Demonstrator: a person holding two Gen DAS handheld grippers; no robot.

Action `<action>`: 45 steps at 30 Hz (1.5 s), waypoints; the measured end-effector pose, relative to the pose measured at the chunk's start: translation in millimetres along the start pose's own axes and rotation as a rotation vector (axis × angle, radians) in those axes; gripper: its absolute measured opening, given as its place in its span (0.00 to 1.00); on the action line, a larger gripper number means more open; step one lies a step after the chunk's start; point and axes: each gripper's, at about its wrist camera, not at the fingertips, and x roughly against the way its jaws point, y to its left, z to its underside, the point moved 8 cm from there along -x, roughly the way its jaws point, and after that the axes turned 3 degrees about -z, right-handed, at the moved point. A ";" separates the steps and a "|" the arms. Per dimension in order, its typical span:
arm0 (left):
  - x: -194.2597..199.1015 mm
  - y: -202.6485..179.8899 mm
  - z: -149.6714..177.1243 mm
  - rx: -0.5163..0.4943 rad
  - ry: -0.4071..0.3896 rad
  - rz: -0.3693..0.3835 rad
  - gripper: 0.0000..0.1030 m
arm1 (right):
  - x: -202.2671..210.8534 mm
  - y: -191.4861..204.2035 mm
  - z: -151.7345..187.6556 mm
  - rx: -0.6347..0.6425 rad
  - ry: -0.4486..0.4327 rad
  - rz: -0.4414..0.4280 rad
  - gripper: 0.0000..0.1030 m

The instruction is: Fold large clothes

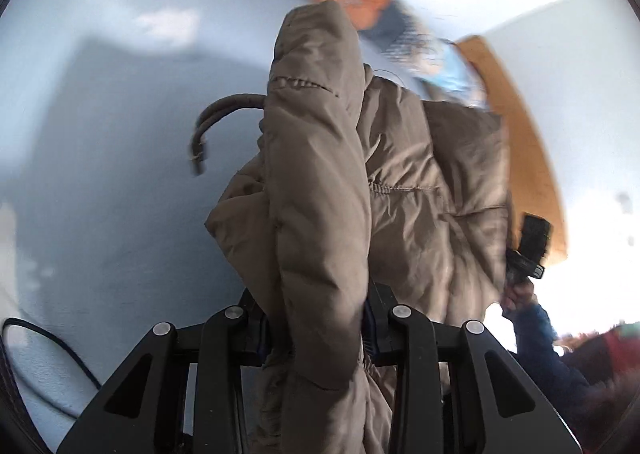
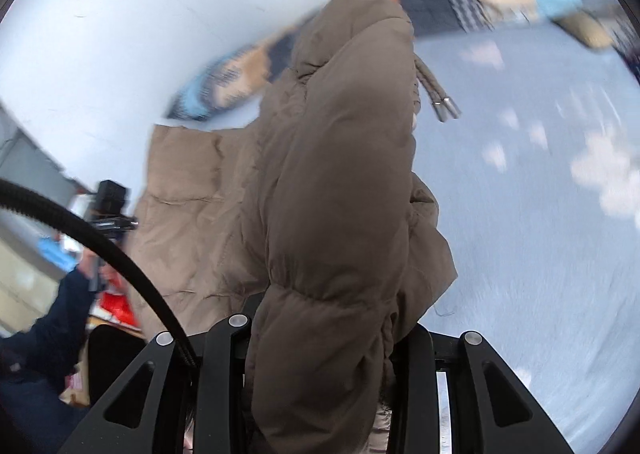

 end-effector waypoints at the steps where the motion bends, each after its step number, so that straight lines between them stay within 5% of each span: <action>1: -7.9 13.8 0.6 0.071 -0.011 0.020 0.36 | -11.5 -17.1 7.2 -0.049 0.014 0.041 0.38; 4: -8.7 31.9 -2.7 0.157 -0.047 -0.008 0.53 | -24.6 -54.5 18.8 -0.202 0.028 0.094 0.63; 10: 68.5 31.5 -6.1 0.202 -0.277 -0.050 0.53 | 8.5 -52.2 19.3 -0.262 -0.022 0.185 0.70; 13: 132.2 22.8 3.7 0.184 -0.496 -0.181 0.54 | 41.9 -55.9 32.4 -0.329 -0.085 0.272 0.71; 17: 163.4 -25.2 38.0 0.070 -0.658 -0.326 0.78 | 100.4 -40.3 39.6 -0.335 -0.270 0.494 0.72; 19: 155.7 -65.2 58.1 0.010 -0.710 -0.360 0.79 | 113.0 -7.9 38.6 -0.273 -0.352 0.507 0.72; 22: 119.7 -121.0 91.7 -0.109 -0.696 -0.446 0.83 | 101.9 49.6 50.8 -0.195 -0.429 0.444 0.72; 27: 27.9 -184.9 115.6 -0.367 -0.587 -0.641 0.87 | 43.0 138.5 77.2 0.055 -0.366 0.485 0.72; 29: 11.7 -183.6 120.3 -0.371 -0.579 -0.670 0.87 | 25.6 154.7 84.7 0.120 -0.346 0.507 0.71; 36: -12.5 -152.8 128.0 -0.289 -0.503 -0.698 0.91 | -20.8 119.6 93.8 0.066 -0.218 0.520 0.71; 45: -39.8 -138.6 128.0 -0.281 -0.453 -0.760 0.98 | -44.4 102.3 97.7 0.043 -0.149 0.527 0.86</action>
